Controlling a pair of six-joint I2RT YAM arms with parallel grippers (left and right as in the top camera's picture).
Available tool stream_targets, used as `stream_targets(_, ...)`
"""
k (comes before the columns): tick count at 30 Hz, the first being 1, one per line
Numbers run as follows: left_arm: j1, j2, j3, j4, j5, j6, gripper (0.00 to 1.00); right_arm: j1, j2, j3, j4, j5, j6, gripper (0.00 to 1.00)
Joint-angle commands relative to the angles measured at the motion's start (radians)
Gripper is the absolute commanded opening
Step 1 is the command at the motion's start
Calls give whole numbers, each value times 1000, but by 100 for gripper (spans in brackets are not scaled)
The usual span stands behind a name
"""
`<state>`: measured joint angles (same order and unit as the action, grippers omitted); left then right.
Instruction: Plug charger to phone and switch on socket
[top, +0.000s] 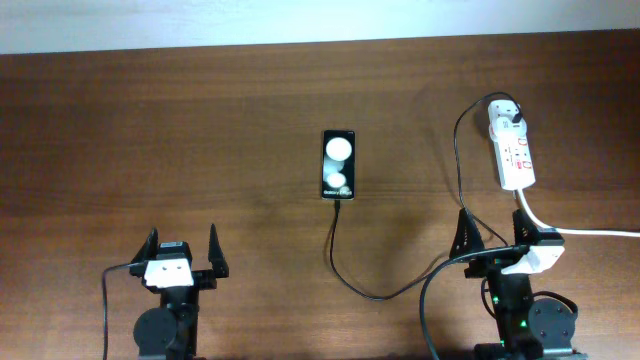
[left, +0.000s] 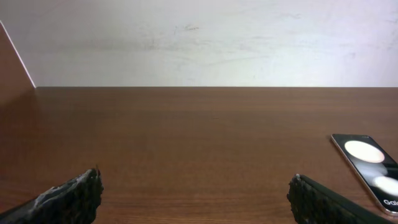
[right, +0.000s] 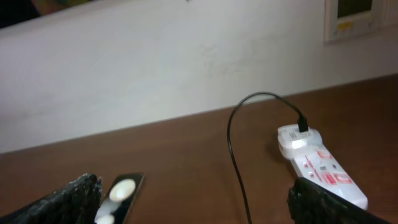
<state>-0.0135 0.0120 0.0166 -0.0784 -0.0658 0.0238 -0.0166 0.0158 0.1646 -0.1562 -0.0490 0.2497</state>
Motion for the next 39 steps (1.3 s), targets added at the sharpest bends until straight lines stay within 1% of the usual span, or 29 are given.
stream_targets(1, 6, -7, -8, 2, 10, 16, 99, 9, -13, -58, 59, 5, -10, 98)
stream_targets(9, 6, -7, -8, 2, 10, 16, 99, 9, -13, -111, 76, 5, -10, 99)
stream_targets(16, 6, -7, -8, 2, 10, 16, 99, 9, -13, -117, 112, 6, -11, 99)
stream_targets(19, 6, -7, -8, 2, 10, 16, 99, 9, -13, -156, 191, 5, -10, 99)
stream_targets(21, 6, -7, -8, 2, 10, 16, 99, 10, -13, -159, 195, 5, -10, 98)
stream_targets(24, 6, -7, -8, 2, 11, 16, 99, 10, -13, -159, 180, 6, -11, 99)
stream_targets(28, 6, -7, -8, 2, 11, 16, 99, 10, -13, -159, 77, 8, -36, 99)
stream_targets(31, 6, -7, -8, 2, 10, 16, 99, 10, -13, -159, 81, 7, -89, 99)
stream_targets(39, 6, -7, -8, 2, 10, 16, 99, 10, -13, -159, 80, 9, -89, 99)
